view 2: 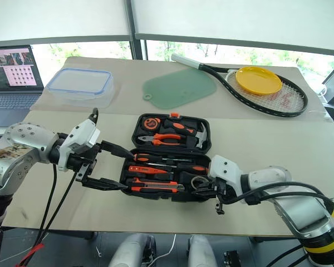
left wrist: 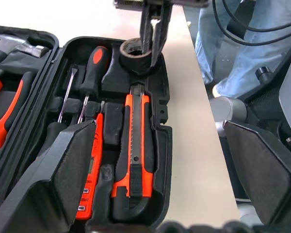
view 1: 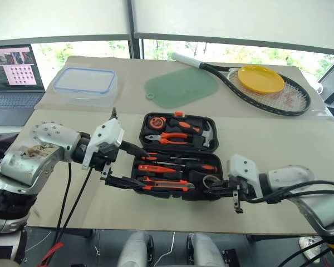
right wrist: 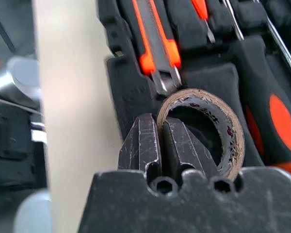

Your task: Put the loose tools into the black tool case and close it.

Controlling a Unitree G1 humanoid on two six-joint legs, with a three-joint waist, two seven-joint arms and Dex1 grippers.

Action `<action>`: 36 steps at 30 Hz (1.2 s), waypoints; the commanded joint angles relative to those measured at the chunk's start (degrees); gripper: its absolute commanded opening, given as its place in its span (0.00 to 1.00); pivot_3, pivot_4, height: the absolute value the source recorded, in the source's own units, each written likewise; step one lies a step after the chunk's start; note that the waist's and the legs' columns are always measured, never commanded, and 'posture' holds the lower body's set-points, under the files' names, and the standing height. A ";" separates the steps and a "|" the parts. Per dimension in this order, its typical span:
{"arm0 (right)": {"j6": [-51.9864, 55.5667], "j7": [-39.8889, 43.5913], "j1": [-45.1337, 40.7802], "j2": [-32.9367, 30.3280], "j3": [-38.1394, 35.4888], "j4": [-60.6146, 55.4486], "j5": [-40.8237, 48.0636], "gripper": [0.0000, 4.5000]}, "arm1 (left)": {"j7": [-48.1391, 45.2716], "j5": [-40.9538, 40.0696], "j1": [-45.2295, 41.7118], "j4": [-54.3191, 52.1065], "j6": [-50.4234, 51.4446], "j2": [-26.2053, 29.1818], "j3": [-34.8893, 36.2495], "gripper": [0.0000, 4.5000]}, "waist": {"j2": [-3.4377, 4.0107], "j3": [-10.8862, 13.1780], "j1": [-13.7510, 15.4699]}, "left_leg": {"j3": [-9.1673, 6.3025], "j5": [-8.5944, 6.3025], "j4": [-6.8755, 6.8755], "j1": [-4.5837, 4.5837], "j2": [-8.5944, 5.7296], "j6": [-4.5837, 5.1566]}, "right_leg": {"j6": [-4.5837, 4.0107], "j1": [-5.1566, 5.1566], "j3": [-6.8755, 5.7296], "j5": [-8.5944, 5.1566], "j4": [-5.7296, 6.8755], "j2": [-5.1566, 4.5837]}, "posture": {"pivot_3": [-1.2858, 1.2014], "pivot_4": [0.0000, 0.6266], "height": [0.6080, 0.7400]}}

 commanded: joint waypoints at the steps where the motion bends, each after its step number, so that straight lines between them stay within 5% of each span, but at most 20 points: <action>1: -1.22 1.03 0.34 -1.40 -0.06 -0.76 -0.76 0.18 | -0.30 0.06 -0.88 -0.15 -0.81 0.78 0.93 1.00 | 0.00 0.00 0.07 | 0.00 0.00 0.00 0.00 0.00 0.00 | 0.00 0.01 -0.01 0.00 0.00 0.00 | 0.52 0.24 0.99; 12: 1.52 2.95 -0.34 -3.66 -8.04 -5.75 7.22 0.97 | 1.77 1.47 -0.41 1.70 -1.55 0.02 1.47 1.00 | -0.01 0.00 0.00 | -0.02 -0.01 0.00 0.01 0.02 0.02 | 0.00 0.02 -0.02 -0.01 0.00 0.01 | 0.52 0.24 0.99; 14: 2.89 2.37 -0.98 -3.87 -11.13 -4.04 8.82 0.97 | 3.54 2.29 0.35 2.69 -1.56 -0.37 1.96 1.00 | -0.01 0.00 0.10 | -0.03 -0.01 0.00 0.00 0.02 0.02 | 0.00 0.02 -0.02 -0.01 0.00 0.01 | 0.52 0.24 0.99; 16: 4.93 -0.30 -2.61 -4.03 -17.28 5.63 8.70 0.87 | 11.69 9.23 3.18 10.70 -5.05 -1.93 2.26 1.00 | 0.00 0.00 0.08 | -0.03 -0.02 0.01 0.01 0.02 0.03 | 0.00 0.04 -0.02 0.00 -0.01 0.00 | 0.52 0.24 0.99; 27: -0.18 -0.29 -3.63 -2.01 -14.34 18.13 4.01 0.04 | 18.21 18.77 5.95 21.14 -13.73 -8.73 -1.48 0.05 | -0.02 0.00 0.33 | 0.03 -0.02 -0.02 -0.05 0.03 0.04 | -0.03 -0.02 -0.05 0.03 -0.02 -0.03 | 0.52 0.24 0.99; 36: -1.73 -0.19 -9.15 3.35 -6.03 21.15 -0.44 0.01 | 14.75 17.57 4.17 17.16 -10.55 -11.49 -3.84 0.01 | -0.01 0.01 0.15 | 0.02 -0.04 0.02 -0.07 0.00 0.07 | 0.02 -0.04 -0.03 0.07 0.00 -0.03 | 0.52 0.24 0.99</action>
